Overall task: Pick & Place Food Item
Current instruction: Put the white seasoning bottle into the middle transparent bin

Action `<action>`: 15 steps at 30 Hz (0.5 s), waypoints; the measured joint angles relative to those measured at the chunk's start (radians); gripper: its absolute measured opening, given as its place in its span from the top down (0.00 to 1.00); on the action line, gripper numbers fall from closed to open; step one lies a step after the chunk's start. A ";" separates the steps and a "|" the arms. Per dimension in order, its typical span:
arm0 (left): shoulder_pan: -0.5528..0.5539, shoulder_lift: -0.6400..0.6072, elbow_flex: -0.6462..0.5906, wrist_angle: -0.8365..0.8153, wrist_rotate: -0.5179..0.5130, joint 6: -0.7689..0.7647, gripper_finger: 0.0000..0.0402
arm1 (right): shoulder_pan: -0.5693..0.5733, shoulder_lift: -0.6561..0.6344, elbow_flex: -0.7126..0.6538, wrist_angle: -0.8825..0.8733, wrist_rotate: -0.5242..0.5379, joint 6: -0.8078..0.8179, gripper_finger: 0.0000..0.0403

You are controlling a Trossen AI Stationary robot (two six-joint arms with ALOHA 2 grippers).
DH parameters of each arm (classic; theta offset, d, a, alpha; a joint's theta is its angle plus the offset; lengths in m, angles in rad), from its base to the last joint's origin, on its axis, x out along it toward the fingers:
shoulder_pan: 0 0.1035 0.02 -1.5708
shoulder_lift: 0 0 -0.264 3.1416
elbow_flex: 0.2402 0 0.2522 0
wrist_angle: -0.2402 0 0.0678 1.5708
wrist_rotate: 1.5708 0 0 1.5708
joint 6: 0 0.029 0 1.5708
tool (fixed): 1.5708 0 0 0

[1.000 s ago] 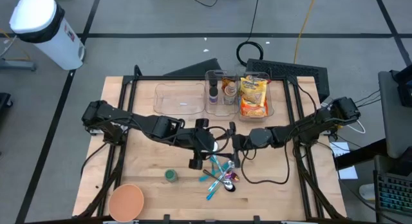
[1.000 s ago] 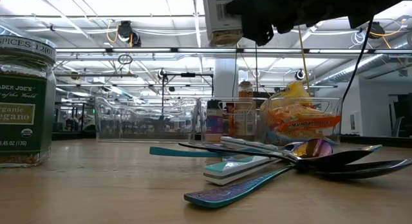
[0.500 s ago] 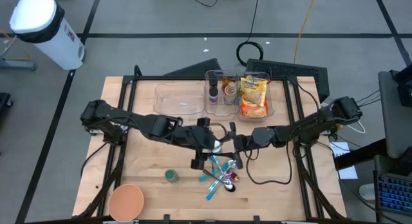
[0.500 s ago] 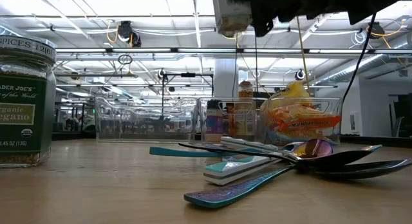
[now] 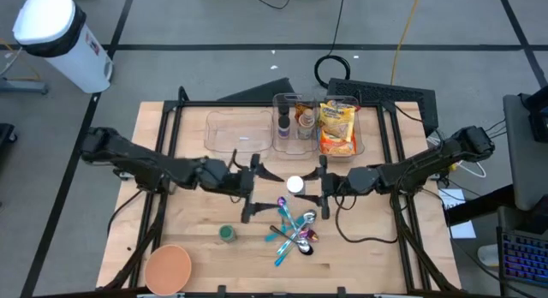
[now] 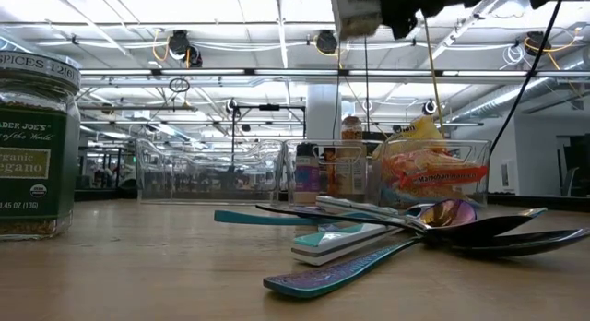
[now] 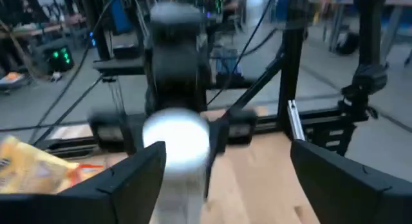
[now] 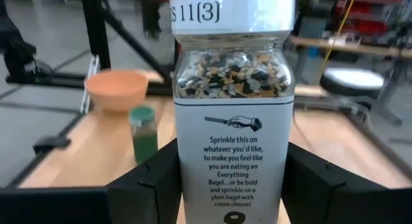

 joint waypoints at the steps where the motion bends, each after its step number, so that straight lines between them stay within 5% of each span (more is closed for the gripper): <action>1: 0.009 0.007 -0.059 0.084 0.000 -0.007 0.19 | 0.003 0.000 0.000 0.019 0.007 -0.006 0.53; 6: 0.061 0.061 -0.204 0.414 0.032 -0.033 0.23 | -0.002 0.037 -0.028 0.156 0.004 -0.009 0.53; 15: 0.091 0.116 -0.207 0.408 0.070 -0.045 0.26 | -0.032 0.112 -0.035 0.274 -0.002 -0.001 0.53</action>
